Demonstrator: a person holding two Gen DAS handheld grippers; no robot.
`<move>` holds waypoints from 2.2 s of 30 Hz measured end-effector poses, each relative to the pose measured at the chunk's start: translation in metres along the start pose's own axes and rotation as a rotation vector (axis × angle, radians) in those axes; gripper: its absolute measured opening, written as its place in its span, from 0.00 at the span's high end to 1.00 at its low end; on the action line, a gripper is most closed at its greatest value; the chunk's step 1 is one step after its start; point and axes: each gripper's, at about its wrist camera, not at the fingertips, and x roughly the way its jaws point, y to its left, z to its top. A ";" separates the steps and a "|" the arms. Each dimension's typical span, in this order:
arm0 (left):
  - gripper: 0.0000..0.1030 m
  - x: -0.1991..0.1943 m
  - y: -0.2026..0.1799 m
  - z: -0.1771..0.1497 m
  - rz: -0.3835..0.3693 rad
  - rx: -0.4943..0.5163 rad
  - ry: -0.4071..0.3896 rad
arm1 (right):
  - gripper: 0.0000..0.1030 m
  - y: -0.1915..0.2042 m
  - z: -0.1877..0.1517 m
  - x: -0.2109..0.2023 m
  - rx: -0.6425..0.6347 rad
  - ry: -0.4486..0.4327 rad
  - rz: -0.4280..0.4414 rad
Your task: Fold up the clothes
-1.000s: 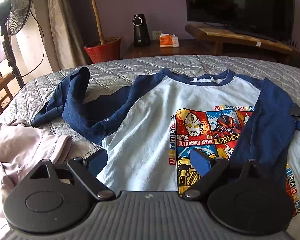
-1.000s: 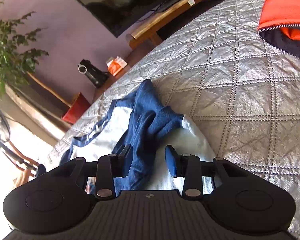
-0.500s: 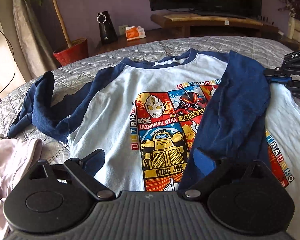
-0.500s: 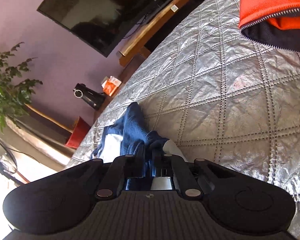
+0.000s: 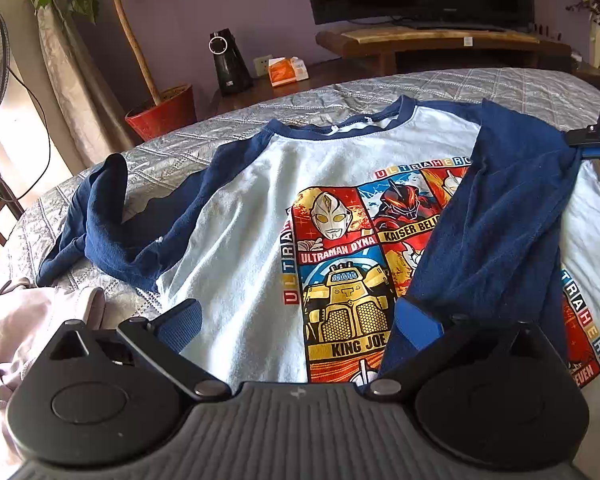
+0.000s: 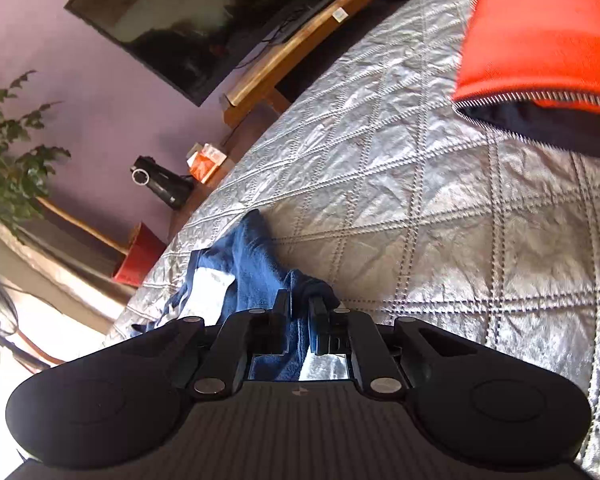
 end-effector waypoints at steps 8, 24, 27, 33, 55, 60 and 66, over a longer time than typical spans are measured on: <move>0.03 0.003 0.017 -0.002 0.057 -0.018 0.004 | 0.72 0.081 -0.030 -0.030 -0.531 -0.013 -0.093; 0.07 -0.002 0.084 0.001 0.202 -0.346 0.024 | 0.64 0.147 -0.170 -0.044 -1.375 0.311 0.214; 0.08 -0.001 0.087 0.002 0.185 -0.390 0.031 | 0.65 0.151 -0.180 -0.053 -1.408 0.394 0.329; 0.08 -0.001 0.084 0.002 0.187 -0.379 0.023 | 0.63 0.160 -0.188 -0.060 -1.261 0.683 0.619; 0.08 -0.010 0.079 0.005 0.135 -0.363 -0.042 | 0.24 0.127 -0.116 -0.038 -0.833 0.567 0.492; 0.08 -0.023 0.058 0.004 -0.043 -0.244 -0.099 | 0.33 0.054 -0.039 -0.032 -0.261 0.253 0.233; 0.12 -0.053 0.016 -0.008 -0.233 -0.064 -0.142 | 0.38 0.001 -0.020 -0.024 -0.002 0.161 0.073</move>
